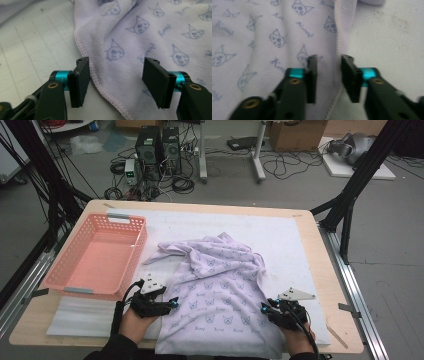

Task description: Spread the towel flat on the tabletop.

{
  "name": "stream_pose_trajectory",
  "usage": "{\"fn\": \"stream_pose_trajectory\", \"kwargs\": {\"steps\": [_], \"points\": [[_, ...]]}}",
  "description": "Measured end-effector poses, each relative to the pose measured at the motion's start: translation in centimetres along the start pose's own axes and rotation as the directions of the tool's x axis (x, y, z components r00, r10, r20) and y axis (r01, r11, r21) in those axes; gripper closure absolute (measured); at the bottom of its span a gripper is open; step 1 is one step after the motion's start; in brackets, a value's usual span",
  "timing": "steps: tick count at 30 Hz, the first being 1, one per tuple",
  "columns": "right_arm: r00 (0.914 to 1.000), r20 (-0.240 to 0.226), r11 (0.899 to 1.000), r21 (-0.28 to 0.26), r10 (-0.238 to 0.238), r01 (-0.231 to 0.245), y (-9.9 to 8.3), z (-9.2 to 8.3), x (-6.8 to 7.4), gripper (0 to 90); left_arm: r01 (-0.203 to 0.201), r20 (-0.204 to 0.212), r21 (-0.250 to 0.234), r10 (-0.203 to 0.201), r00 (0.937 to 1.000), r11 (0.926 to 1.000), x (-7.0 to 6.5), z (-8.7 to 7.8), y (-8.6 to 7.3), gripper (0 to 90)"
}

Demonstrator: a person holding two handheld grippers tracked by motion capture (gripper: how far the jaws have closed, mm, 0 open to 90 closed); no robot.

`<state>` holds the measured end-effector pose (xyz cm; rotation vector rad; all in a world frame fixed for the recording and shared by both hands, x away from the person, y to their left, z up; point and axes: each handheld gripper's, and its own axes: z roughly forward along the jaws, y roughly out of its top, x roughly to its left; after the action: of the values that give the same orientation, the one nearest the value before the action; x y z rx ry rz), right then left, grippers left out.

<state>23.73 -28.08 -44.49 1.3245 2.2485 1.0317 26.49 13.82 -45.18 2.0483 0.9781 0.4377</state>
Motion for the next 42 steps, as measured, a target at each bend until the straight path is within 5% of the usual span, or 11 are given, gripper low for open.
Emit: {"fn": "stream_pose_trajectory", "kwargs": {"steps": [2, 4, 5, 7, 12, 19, 23, 24, 29, 32, 42], "points": [[1.0000, -0.008, 1.000, 0.002, -0.004, 0.004, -0.1, -0.2, 0.0, 85.4, -0.015, 0.011, -0.001, 0.015, 0.9998, 0.9999, 0.1, -0.1, 0.0, 51.2], [0.9998, -0.016, 1.000, 0.004, -0.012, 0.012, -0.2, -0.3, -0.1, 86.1, -0.036, 0.055, -0.008, 0.036, 0.9978, 0.9993, 0.2, -0.4, -0.1, 79.8], [0.9998, -0.020, 1.000, 0.007, -0.010, 0.010, -0.3, -0.4, -0.1, 86.1, -0.049, 0.066, -0.010, 0.049, 0.9966, 0.9988, 0.0, -0.5, -0.2, 83.7], [0.9997, -0.025, 1.000, 0.008, -0.008, 0.008, -0.4, -0.6, -0.1, 86.2, -0.036, 0.064, -0.001, 0.036, 0.9973, 0.9993, -0.2, -0.8, -0.3, 84.7], [0.9979, -0.064, 0.999, 0.042, -0.008, 0.011, -1.1, -1.8, 0.2, 86.2, 0.011, 0.136, 0.032, -0.015, 0.9907, 0.9994, -0.2, -2.7, -1.4, 84.8], [0.9933, -0.116, 0.998, 0.063, -0.005, 0.013, -2.4, -3.3, 0.6, 86.1, 0.001, 0.188, 0.050, -0.010, 0.9821, 0.9988, -0.9, -4.0, -2.1, 84.7], [0.9938, -0.111, 0.999, 0.046, -0.010, 0.015, -2.2, -3.4, 0.4, 82.9, 0.025, 0.177, 0.004, -0.025, 0.9839, 0.9997, -0.7, -4.1, -1.9, 79.2], [0.9947, -0.103, 1.000, 0.029, 0.003, 0.000, -2.0, -3.3, 0.2, 75.9, 0.044, 0.168, -0.014, -0.041, 0.9850, 0.9989, -0.5, -4.0, -1.8, 55.7], [0.9962, -0.086, 1.000, -0.010, 0.013, -0.014, -1.7, -2.8, -0.3, 62.7, 0.111, 0.145, -0.106, -0.095, 0.9848, 0.9882, 0.7, -3.8, -1.2, 42.4], [0.9969, -0.074, 0.998, -0.053, 0.027, -0.031, -1.4, -3.0, -0.4, 59.2, 0.135, 0.147, -0.141, -0.114, 0.9826, 0.9807, 1.2, -3.3, -0.6, 39.3], [0.9990, -0.042, 0.996, -0.085, -0.015, 0.011, 1.0, -1.1, -1.5, 56.1, 0.115, 0.110, -0.130, -0.101, 0.9887, 0.9847, 3.0, -0.4, 1.6, 38.2]]}}
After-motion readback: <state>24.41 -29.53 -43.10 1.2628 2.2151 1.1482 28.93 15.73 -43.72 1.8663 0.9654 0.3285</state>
